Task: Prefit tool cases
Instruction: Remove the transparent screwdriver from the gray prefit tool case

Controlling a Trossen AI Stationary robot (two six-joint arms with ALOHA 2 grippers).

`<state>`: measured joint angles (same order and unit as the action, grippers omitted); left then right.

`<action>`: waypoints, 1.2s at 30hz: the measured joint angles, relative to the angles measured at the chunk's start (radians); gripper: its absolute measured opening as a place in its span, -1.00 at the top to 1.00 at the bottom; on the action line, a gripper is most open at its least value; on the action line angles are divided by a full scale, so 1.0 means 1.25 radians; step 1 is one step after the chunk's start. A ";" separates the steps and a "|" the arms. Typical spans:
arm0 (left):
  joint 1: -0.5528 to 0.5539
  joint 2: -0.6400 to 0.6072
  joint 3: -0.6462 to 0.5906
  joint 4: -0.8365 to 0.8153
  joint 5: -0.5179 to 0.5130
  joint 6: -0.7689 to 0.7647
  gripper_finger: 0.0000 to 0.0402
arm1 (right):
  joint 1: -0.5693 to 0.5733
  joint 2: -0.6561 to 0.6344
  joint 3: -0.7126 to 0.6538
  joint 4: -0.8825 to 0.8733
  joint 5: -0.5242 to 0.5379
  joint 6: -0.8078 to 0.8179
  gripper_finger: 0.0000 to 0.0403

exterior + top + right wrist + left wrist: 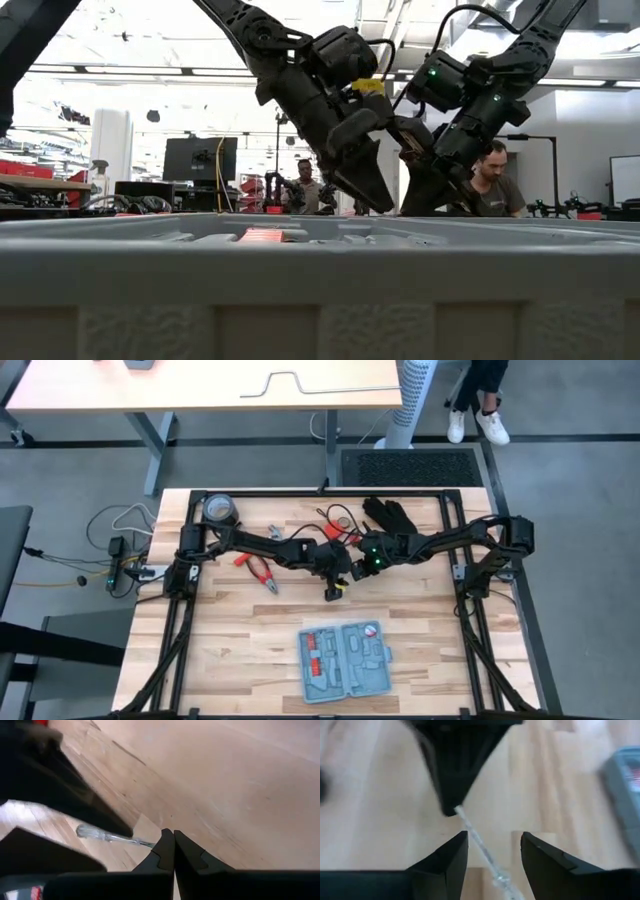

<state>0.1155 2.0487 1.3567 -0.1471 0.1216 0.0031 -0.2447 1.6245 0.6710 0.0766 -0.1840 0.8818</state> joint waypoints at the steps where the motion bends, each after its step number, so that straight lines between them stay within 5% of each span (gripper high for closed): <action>1: -0.003 0.002 0.000 0.001 -0.022 0.000 0.14 | 0.000 0.000 0.000 0.005 0.000 0.000 0.96; 8: -0.007 0.013 -0.013 0.003 -0.076 0.002 0.23 | -0.001 0.001 -0.002 0.007 0.002 -0.002 0.96; 14: 0.009 0.034 -0.012 -0.052 -0.010 0.026 0.90 | -0.006 -0.003 0.004 0.052 0.001 0.007 0.96; 26: 0.090 -0.001 -0.014 -0.204 -0.021 0.141 0.95 | 0.003 -0.032 0.001 0.047 0.003 -0.006 0.96; 36: 0.195 -0.030 -0.016 -0.286 -0.039 0.206 0.95 | 0.193 -0.150 0.001 -0.023 0.122 0.008 0.96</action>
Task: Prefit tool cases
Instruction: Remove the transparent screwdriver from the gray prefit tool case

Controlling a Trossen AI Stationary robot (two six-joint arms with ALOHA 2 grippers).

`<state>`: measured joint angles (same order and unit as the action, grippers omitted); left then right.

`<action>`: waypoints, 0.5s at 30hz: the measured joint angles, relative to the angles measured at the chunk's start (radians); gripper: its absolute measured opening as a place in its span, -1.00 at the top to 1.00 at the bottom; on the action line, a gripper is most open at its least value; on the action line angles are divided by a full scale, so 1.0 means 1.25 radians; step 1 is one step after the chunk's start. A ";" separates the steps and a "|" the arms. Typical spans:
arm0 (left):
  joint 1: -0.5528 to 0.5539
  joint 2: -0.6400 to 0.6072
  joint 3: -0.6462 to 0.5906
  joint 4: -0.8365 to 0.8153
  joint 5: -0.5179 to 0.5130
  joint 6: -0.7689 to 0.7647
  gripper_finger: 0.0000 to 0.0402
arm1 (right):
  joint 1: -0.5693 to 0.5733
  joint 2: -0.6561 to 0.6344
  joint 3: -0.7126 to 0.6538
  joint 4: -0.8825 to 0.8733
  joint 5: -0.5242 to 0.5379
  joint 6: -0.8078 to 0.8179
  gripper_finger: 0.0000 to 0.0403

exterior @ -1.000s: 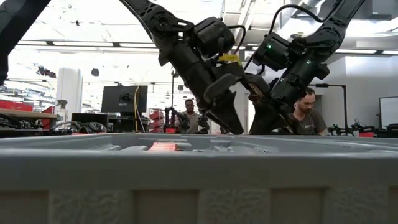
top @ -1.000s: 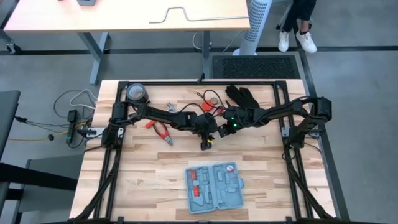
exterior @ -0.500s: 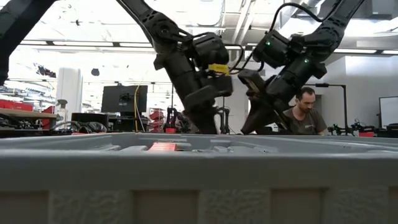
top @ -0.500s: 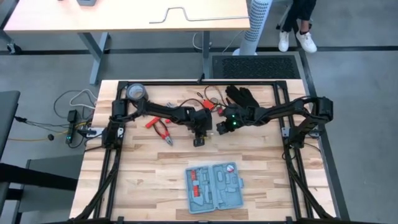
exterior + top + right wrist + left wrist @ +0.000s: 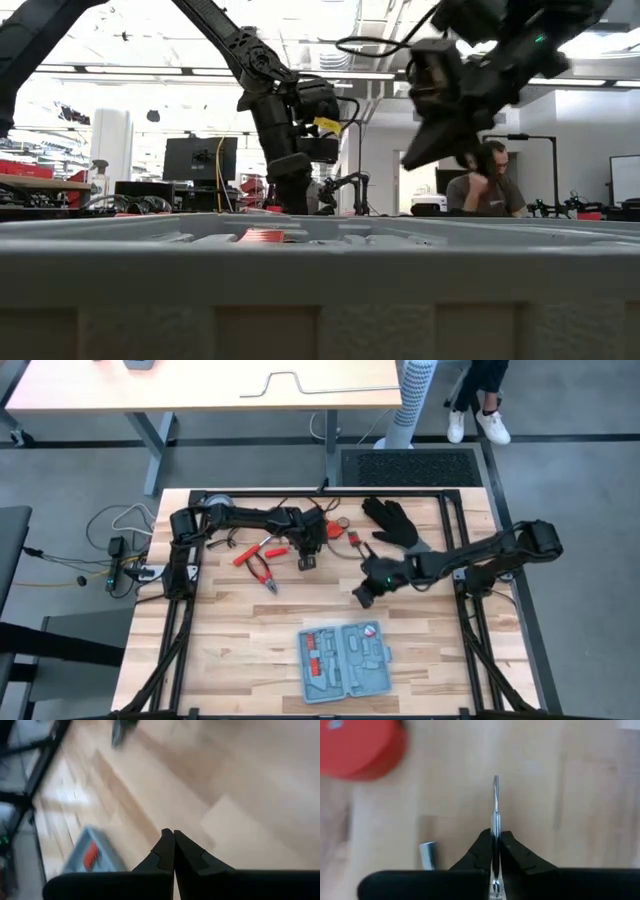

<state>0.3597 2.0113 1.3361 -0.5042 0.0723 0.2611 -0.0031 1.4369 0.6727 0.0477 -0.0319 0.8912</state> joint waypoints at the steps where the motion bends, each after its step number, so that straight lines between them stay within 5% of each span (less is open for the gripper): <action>1: 0.007 -0.003 -0.001 -0.002 0.002 0.000 0.95 | 0.023 -0.007 0.000 -0.020 0.014 0.007 0.96; 7: 0.037 -0.005 0.000 0.002 0.004 -0.058 0.91 | 0.133 -0.016 -0.001 -0.082 0.050 0.043 0.96; 15: 0.031 -0.019 0.002 -0.019 0.017 -0.139 0.47 | 0.210 -0.016 -0.001 -0.079 0.050 0.056 0.96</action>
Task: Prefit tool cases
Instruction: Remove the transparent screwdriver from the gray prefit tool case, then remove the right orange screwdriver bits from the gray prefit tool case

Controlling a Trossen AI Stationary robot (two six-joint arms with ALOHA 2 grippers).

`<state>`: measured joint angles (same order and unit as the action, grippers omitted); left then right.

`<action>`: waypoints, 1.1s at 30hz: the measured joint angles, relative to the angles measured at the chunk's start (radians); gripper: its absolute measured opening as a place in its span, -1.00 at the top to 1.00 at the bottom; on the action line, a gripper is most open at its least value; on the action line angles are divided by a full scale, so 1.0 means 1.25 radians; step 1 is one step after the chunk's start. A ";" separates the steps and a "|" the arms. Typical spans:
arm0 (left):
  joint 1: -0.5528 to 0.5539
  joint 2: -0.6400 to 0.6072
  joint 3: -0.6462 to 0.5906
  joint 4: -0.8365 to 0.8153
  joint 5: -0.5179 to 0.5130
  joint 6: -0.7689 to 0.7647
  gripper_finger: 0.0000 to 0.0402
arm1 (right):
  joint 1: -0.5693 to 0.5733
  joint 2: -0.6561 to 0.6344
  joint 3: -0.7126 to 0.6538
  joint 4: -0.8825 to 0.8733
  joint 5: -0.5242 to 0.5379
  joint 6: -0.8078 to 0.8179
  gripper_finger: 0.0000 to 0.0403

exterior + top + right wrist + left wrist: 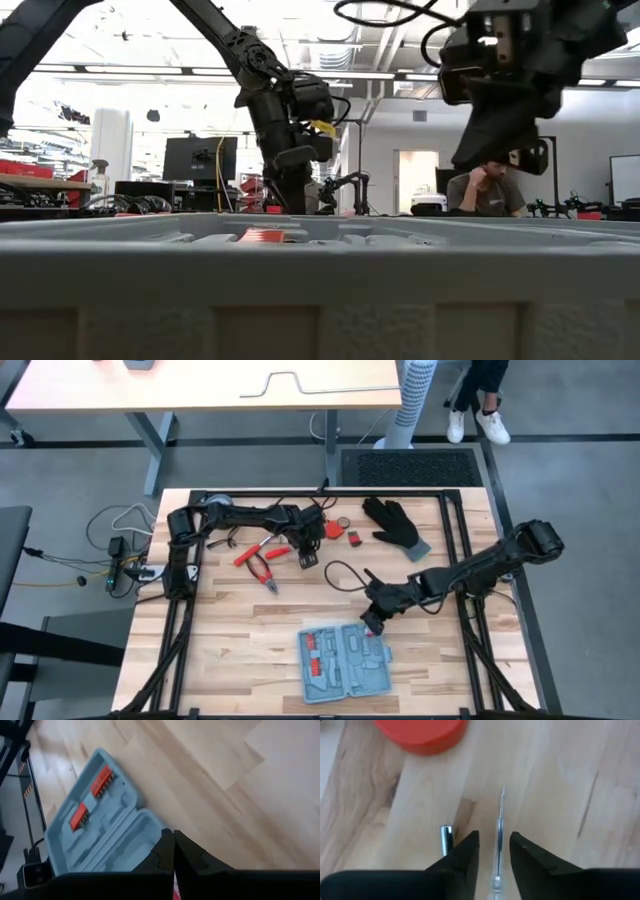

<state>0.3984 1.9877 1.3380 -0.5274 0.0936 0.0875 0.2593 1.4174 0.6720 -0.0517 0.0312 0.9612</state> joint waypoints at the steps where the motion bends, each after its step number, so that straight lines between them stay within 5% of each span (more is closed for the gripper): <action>1: -0.005 -0.003 0.000 -0.012 -0.004 -0.004 0.45 | 0.008 0.000 0.000 -0.002 0.000 0.000 0.96; 6: -0.013 -0.049 0.000 -0.059 -0.019 -0.005 0.40 | 0.053 0.000 0.000 0.000 0.007 0.036 0.96; 12: -0.025 -0.171 0.000 -0.098 -0.018 -0.006 0.42 | 0.149 0.000 0.000 0.009 0.123 0.156 0.96; 19: -0.133 -0.268 0.001 -0.135 -0.008 0.014 0.90 | 0.295 0.050 0.000 0.046 0.264 0.341 0.96; 27: -0.268 -0.195 -0.002 -0.085 0.008 0.004 1.00 | 0.369 0.199 0.038 0.158 0.285 0.442 0.98; 33: -0.311 -0.073 -0.002 -0.082 0.039 -0.017 1.00 | 0.336 0.293 0.107 0.151 0.202 0.420 0.99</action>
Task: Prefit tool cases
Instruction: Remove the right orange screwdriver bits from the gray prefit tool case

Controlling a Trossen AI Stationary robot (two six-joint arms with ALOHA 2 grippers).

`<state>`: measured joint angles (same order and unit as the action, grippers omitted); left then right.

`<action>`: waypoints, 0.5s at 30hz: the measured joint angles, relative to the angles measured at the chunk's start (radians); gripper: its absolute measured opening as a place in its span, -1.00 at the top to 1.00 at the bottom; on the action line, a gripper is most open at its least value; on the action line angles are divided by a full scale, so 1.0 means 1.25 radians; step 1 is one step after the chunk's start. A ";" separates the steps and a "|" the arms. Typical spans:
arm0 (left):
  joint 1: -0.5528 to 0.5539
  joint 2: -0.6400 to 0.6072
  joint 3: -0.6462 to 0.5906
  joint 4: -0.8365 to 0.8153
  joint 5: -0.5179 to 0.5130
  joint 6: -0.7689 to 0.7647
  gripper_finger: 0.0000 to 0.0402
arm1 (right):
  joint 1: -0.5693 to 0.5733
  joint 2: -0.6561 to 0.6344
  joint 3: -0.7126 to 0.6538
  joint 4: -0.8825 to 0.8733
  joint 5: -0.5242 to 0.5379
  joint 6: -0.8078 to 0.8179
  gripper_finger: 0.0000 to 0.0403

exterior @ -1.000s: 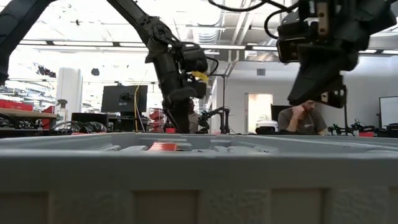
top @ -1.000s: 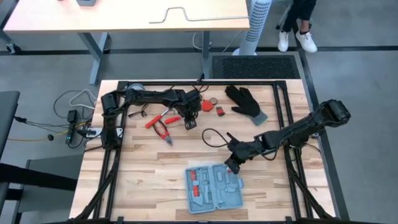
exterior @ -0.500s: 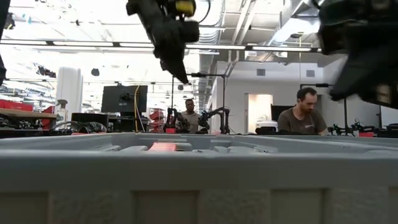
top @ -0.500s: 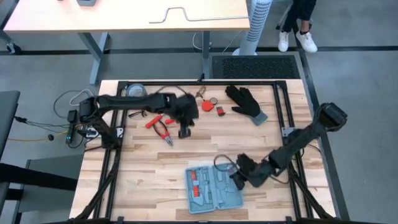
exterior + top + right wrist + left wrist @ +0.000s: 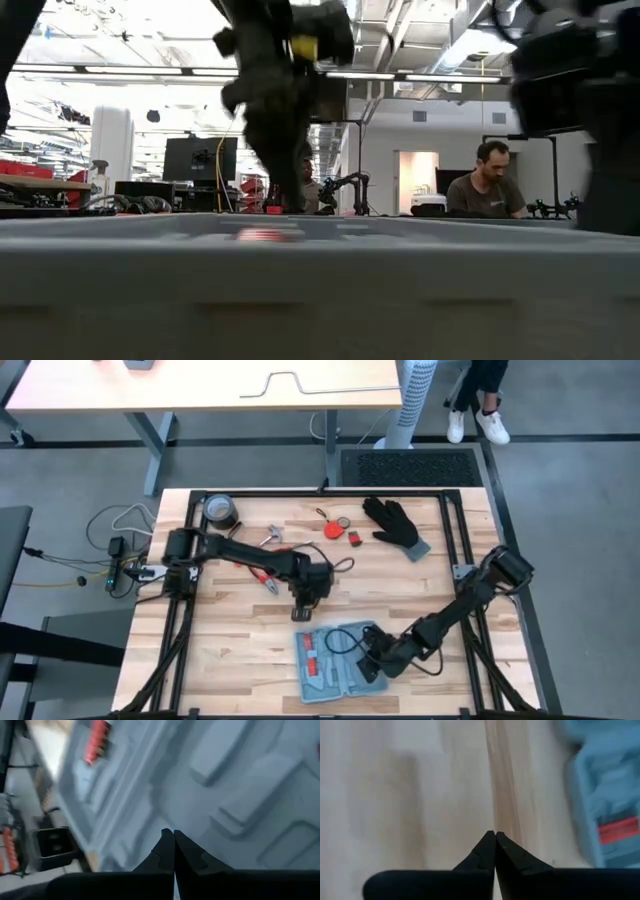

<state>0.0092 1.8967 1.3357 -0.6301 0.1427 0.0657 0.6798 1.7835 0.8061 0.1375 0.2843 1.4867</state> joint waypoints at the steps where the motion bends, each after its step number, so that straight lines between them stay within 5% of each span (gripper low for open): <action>1: -0.006 0.020 -0.001 -0.006 0.009 -0.004 1.00 | -0.007 0.010 0.006 0.007 -0.008 -0.001 0.99; 8: -0.062 0.089 -0.013 -0.035 0.081 -0.035 1.00 | -0.092 0.025 0.010 -0.004 -0.027 -0.082 0.99; 15: -0.120 0.017 -0.126 0.072 0.087 -0.164 1.00 | -0.246 0.024 0.008 -0.013 -0.095 -0.251 0.99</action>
<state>-0.1413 1.9181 1.1779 -0.5403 0.2511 -0.1397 0.3722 1.8141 0.8162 0.1216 0.1659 1.1726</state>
